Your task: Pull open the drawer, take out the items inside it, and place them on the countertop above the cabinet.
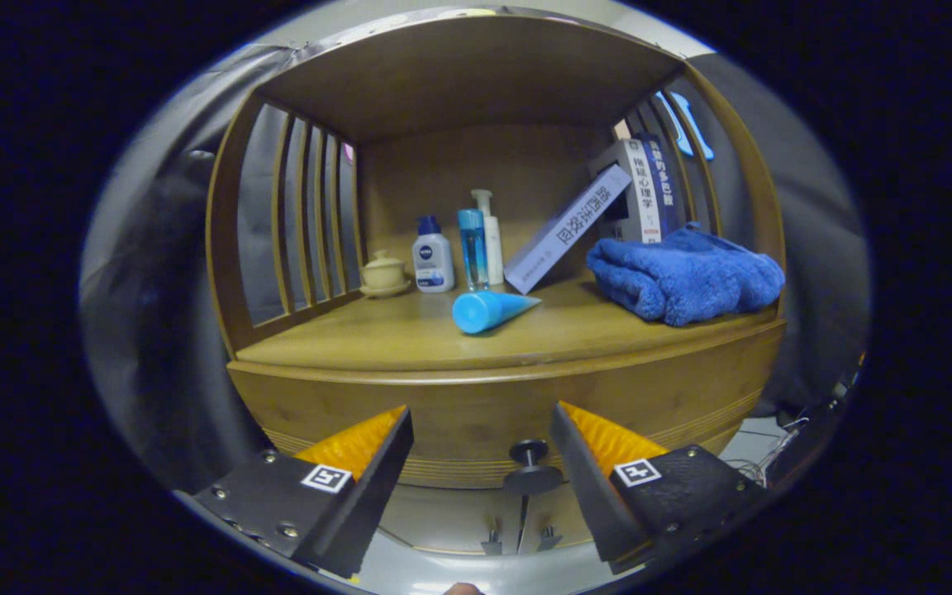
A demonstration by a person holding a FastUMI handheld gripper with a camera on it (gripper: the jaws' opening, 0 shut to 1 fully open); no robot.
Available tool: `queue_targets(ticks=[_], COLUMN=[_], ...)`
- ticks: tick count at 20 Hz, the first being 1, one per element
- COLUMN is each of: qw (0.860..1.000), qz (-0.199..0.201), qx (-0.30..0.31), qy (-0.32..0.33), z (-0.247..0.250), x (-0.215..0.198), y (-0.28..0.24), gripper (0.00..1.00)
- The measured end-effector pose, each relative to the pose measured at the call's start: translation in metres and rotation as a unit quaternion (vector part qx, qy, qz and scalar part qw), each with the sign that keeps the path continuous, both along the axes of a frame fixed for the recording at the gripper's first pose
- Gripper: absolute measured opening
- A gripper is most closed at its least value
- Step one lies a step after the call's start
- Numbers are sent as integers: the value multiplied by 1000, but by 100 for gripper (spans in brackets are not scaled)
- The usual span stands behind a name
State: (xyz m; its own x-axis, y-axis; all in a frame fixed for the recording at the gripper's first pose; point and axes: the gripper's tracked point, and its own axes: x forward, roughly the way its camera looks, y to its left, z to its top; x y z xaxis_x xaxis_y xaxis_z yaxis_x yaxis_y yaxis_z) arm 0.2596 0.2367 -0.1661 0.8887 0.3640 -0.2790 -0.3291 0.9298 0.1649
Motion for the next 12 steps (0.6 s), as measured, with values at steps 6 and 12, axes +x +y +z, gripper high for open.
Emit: queue_targets(ticks=[6,12], qw=[999,993], qz=[-31,-62], qx=[-3,7], qy=[-38,-97], z=[49,107], x=[-27,-54], y=[-33,-67], gripper=[99,99])
